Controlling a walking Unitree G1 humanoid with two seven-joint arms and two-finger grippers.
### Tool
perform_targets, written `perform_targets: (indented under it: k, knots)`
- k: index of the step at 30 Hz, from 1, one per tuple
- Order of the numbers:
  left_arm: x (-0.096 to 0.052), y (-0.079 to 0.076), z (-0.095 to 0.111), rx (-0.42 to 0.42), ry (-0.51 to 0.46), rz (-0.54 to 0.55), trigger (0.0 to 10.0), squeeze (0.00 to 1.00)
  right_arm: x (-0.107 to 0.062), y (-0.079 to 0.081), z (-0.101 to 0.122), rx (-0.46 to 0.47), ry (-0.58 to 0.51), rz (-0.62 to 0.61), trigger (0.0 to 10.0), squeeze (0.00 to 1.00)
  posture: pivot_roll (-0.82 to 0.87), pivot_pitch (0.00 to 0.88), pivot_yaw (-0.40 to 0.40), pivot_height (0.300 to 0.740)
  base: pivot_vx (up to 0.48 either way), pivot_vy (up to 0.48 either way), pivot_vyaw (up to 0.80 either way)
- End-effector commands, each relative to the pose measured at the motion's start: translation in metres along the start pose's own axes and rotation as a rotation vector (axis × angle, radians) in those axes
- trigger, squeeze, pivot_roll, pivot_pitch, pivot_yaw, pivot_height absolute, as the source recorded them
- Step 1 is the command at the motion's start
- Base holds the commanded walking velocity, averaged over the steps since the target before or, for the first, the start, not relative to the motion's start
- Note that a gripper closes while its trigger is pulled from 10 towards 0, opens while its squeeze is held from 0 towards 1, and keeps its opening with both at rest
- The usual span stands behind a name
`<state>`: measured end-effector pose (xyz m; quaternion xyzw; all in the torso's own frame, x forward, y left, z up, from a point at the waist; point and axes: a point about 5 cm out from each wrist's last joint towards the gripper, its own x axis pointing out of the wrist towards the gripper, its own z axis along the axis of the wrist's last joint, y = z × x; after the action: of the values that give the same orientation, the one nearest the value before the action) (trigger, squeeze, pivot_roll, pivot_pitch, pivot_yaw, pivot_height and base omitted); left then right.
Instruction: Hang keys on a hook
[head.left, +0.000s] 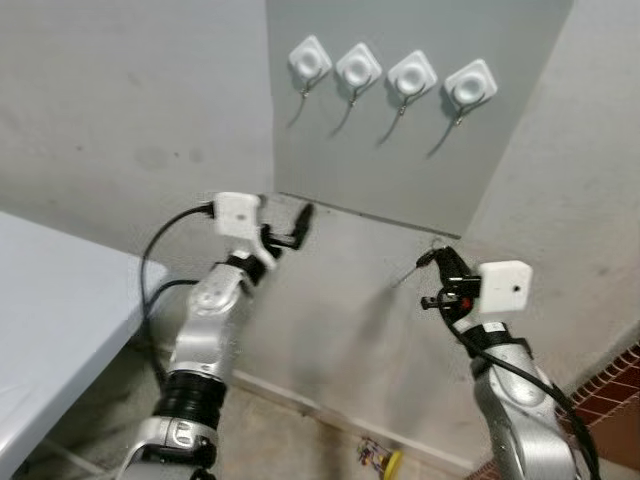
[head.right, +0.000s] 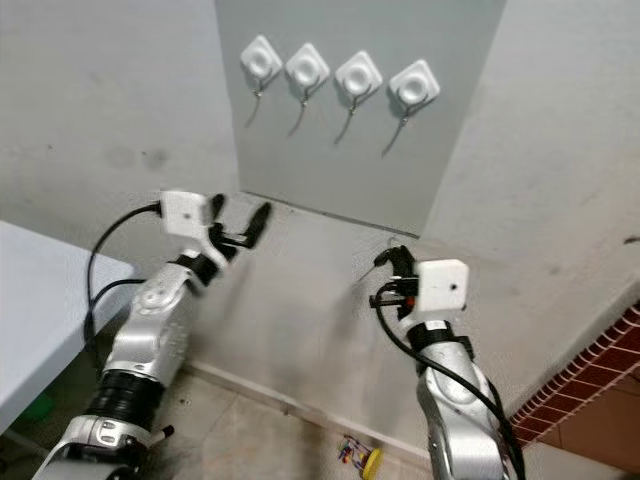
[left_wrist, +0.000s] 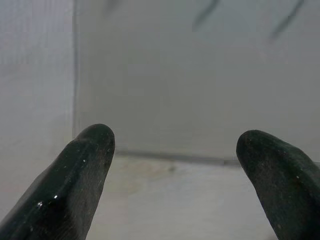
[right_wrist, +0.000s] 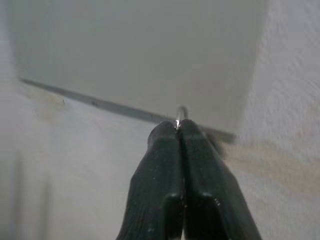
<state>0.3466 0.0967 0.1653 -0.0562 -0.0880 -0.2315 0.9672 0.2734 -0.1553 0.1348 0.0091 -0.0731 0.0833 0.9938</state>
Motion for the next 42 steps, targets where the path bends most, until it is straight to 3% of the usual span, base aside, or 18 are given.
perform_targets:
  k: [1,9,10,11,13,21,31,42]
  knots:
    - [0.0,-0.002,0.009,0.048,-0.03,-0.035,10.0,0.0,0.002,0.007,0.012,0.015,-0.06,0.041,10.0,0.0,-0.05,0.0,-0.015,0.74,0.0,0.0,0.0]
    - [0.0,-0.002,0.009,0.048,-0.03,-0.035,10.0,0.0,0.002,0.007,0.012,0.015,-0.06,0.041,10.0,0.0,-0.05,0.0,-0.015,0.74,0.0,0.0,0.0]
    - [0.0,-0.006,0.01,0.066,-0.035,-0.061,10.0,0.0,0.002,0.008,0.015,0.024,-0.074,0.053,10.0,0.0,-0.05,0.0,-0.013,0.74,0.0,0.0,0.0]
    - [0.002,-0.027,0.02,0.106,-0.072,-0.168,10.0,0.0,0.006,0.012,0.04,0.044,-0.179,0.088,10.0,0.0,-0.05,0.0,-0.006,0.74,0.0,0.0,0.0]
    - [0.003,-0.037,0.025,0.124,-0.091,-0.221,10.0,0.0,0.009,0.013,0.055,0.049,-0.235,0.101,10.0,0.0,-0.05,0.0,-0.006,0.74,0.0,0.0,0.0]
    - [0.005,-0.05,0.036,0.126,-0.125,-0.288,10.0,0.0,0.016,0.009,0.073,0.05,-0.296,0.094,10.0,0.0,-0.05,0.0,-0.004,0.74,0.0,0.0,0.0]
    - [0.008,-0.054,0.044,0.126,-0.139,-0.307,10.0,0.0,0.022,0.003,0.087,0.074,-0.326,0.075,10.0,0.0,-0.06,0.0,-0.001,0.74,0.0,0.0,0.0]
    - [0.011,-0.053,0.053,0.129,-0.163,-0.306,10.0,0.0,0.031,-0.002,0.09,0.182,-0.322,0.061,10.0,0.0,-0.05,0.0,-0.001,0.74,0.0,0.0,0.0]
